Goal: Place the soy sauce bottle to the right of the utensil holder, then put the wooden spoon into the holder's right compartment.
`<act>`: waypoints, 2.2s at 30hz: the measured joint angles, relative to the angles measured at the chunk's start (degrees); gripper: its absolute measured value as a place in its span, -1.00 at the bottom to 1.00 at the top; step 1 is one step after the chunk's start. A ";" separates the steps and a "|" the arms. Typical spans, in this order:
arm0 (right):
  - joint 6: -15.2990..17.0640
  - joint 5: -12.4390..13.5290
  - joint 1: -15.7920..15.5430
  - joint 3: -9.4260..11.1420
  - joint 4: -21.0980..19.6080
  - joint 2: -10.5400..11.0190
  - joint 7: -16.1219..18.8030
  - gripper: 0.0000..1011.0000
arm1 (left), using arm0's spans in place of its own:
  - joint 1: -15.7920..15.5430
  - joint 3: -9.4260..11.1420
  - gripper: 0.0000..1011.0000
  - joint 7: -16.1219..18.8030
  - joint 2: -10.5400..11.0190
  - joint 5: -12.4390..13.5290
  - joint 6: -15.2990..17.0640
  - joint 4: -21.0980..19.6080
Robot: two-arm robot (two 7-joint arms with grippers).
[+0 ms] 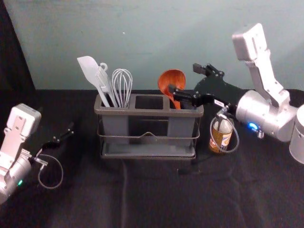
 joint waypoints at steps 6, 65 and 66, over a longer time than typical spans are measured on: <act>-2.70 -0.81 -6.08 2.98 -4.28 -0.01 -4.03 0.98 | 0.00 0.00 1.00 0.00 0.00 0.00 0.00 0.00; -23.54 -12.78 -33.46 10.57 -3.02 -11.14 -21.62 0.98 | 0.00 0.00 1.00 0.00 0.00 0.00 0.00 0.00; -23.54 -12.83 -33.48 10.56 -3.04 -11.14 -21.72 0.98 | 0.00 0.00 1.00 0.00 0.00 0.00 0.00 0.00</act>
